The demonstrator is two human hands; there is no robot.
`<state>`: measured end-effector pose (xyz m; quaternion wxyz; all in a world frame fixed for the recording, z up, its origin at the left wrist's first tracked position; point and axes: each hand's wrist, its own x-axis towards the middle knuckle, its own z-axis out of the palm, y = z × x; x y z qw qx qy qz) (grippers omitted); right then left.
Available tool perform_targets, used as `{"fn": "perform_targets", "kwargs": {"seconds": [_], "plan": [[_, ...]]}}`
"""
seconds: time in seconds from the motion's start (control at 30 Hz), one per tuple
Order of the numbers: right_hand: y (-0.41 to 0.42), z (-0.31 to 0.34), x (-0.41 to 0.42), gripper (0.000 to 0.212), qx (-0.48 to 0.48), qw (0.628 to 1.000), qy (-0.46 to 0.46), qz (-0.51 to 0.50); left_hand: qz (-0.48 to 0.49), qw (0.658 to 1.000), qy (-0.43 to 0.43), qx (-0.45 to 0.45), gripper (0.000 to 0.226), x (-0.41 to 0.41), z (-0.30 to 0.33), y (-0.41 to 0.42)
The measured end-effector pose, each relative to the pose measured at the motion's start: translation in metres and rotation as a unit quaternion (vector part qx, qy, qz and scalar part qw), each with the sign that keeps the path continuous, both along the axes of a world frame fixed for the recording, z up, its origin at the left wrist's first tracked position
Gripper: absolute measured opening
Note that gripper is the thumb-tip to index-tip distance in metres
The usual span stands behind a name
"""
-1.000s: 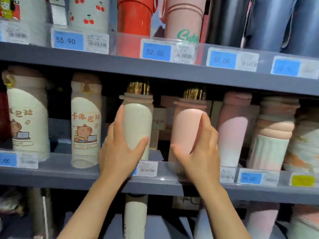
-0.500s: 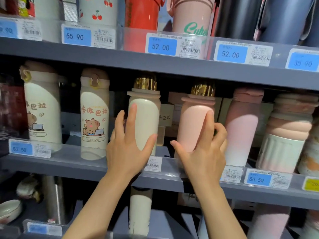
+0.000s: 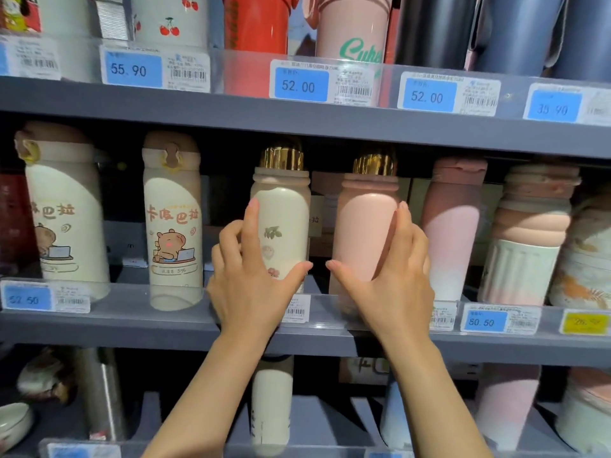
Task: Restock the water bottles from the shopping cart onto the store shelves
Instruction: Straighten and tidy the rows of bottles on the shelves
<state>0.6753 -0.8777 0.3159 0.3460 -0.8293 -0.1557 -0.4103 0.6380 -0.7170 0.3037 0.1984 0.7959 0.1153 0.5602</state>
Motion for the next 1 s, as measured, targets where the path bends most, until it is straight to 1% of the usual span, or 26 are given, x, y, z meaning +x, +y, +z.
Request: {"fn": "perform_targets", "kwargs": {"seconds": [0.03, 0.1, 0.2, 0.27, 0.33, 0.47, 0.53, 0.6, 0.7, 0.77, 0.8, 0.87, 0.93, 1.0], "plan": [[0.004, 0.0, -0.001, 0.115, -0.004, 0.999, -0.012, -0.03, 0.0, 1.0, 0.001, 0.0, 0.111, 0.0, 0.0, 0.0], [0.01, 0.002, 0.001, 0.116, -0.01, 0.998, -0.014, -0.059, -0.008, 1.0, 0.01, -0.002, 0.106, -0.002, -0.001, 0.001], [0.012, 0.001, 0.006, 0.117, -0.005, 0.998, 0.001, -0.057, -0.037, 0.999, 0.028, 0.003, 0.094, -0.006, -0.001, 0.003], [0.011, 0.0, 0.008, 0.114, 0.014, 1.0, -0.004, -0.022, -0.054, 0.998, 0.041, 0.02, 0.095, -0.008, 0.0, 0.005], [0.005, 0.0, 0.009, 0.109, 0.038, 0.998, -0.003, 0.041, -0.066, 0.996, 0.046, 0.027, 0.096, -0.01, -0.001, 0.008], [-0.016, 0.008, 0.012, 0.107, 0.067, 0.98, 0.076, 0.172, -0.062, 0.997, 0.03, 0.015, 0.095, -0.009, -0.001, 0.009], [-0.021, 0.01, 0.013, 0.106, 0.052, 0.975, 0.101, 0.191, -0.046, 0.999, 0.021, 0.02, 0.095, -0.007, -0.001, 0.007], [-0.017, 0.009, 0.009, 0.109, 0.035, 0.983, 0.093, 0.153, -0.035, 0.999, 0.025, 0.022, 0.095, -0.005, -0.002, 0.006], [-0.001, 0.003, 0.0, 0.117, 0.009, 1.0, 0.02, -0.003, -0.037, 0.998, 0.045, 0.033, 0.09, -0.007, -0.001, 0.008], [0.008, -0.001, -0.002, 0.119, -0.001, 0.998, -0.008, -0.064, -0.056, 0.996, 0.057, 0.029, 0.084, -0.011, 0.001, 0.009], [0.011, -0.003, -0.001, 0.118, -0.001, 0.998, -0.011, -0.067, -0.076, 0.995, 0.063, 0.017, 0.085, -0.012, 0.003, 0.011], [0.011, -0.004, 0.001, 0.116, 0.006, 0.999, -0.008, -0.043, -0.12, 0.99, 0.073, -0.009, 0.096, -0.012, 0.006, 0.015], [0.006, -0.003, 0.003, 0.112, 0.022, 1.0, -0.002, 0.012, -0.154, 0.985, 0.073, -0.034, 0.103, -0.012, 0.008, 0.02], [-0.003, -0.001, 0.005, 0.108, 0.047, 0.995, 0.028, 0.081, -0.147, 0.986, 0.063, -0.045, 0.104, -0.011, 0.008, 0.02]]}}
